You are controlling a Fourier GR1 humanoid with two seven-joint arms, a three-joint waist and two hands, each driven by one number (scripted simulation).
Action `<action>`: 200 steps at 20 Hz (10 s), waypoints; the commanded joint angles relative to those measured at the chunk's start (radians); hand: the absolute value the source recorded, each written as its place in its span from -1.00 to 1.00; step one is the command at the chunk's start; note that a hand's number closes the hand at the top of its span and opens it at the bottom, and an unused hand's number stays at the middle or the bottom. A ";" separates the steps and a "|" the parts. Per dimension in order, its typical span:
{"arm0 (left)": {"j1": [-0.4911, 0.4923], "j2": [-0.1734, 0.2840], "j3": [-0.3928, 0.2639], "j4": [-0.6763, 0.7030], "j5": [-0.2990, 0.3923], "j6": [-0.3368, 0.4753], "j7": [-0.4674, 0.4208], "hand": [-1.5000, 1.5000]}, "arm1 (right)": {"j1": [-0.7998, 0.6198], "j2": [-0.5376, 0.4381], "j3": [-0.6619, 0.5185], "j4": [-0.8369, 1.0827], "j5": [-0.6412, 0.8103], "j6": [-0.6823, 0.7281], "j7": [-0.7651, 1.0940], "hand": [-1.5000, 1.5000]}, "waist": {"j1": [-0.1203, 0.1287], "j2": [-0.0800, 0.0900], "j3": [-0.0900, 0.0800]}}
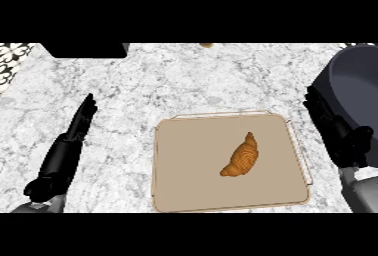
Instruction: Pick the croissant from the tray and place it in the pot
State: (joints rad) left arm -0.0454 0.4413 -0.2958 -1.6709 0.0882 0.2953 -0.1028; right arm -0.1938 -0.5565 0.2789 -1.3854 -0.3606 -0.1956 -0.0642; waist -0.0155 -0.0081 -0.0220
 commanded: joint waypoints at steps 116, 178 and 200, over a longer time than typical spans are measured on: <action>-0.204 -0.227 0.418 0.122 0.062 -0.184 0.139 0.00 | 0.384 0.181 0.271 -1.001 1.585 0.157 0.463 1.00 | -0.012 0.003 0.023; -0.267 -0.270 0.382 0.121 0.007 -0.179 0.174 0.00 | -0.504 -0.297 -0.856 1.190 0.756 0.452 -0.726 -1.00 | 0.040 0.018 0.026; -0.244 -0.263 0.398 0.104 0.040 -0.217 0.164 0.00 | -0.350 -0.536 -1.069 1.249 0.538 0.699 -0.728 -1.00 | 0.051 0.029 0.034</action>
State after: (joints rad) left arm -0.3024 0.1739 0.0977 -1.5563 0.1177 0.0908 0.0671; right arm -0.5773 -1.0542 -0.7673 -0.1423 0.1994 0.4120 -0.7490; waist 0.0338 0.0216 0.0116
